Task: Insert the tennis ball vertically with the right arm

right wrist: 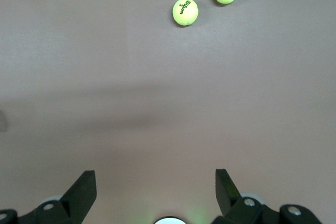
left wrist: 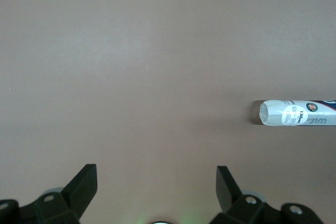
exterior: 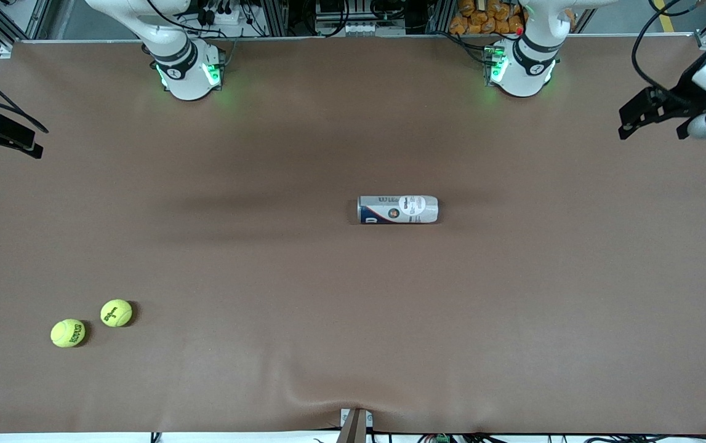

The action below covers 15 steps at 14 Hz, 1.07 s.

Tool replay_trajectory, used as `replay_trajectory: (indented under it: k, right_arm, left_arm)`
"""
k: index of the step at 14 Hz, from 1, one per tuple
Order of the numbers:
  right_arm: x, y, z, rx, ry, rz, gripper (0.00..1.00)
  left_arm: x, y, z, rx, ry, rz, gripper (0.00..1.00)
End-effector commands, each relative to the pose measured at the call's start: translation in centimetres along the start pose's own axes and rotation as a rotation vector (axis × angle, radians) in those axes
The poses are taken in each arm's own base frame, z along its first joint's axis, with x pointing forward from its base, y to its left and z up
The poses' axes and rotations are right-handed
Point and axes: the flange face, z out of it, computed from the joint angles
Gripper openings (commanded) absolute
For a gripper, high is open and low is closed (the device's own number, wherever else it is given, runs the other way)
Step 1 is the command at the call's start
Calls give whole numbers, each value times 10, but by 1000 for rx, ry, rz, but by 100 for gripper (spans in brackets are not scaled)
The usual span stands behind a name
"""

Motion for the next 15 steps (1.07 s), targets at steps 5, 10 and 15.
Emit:
replay_trajectory:
  k: [5,10,15]
  right_arm:
    - [-1,1,-5,7,2,1,100]
    - [-1,1,-5,7,2,1,100]
    - [0,2,-4,1,-1,1,100]
  left_arm:
    - [11,-9,-10,7,18,-30,100]
    - [12,-33,-11,8,20,-69,100]
    - [11,-28,-13,8,25,-66,100]
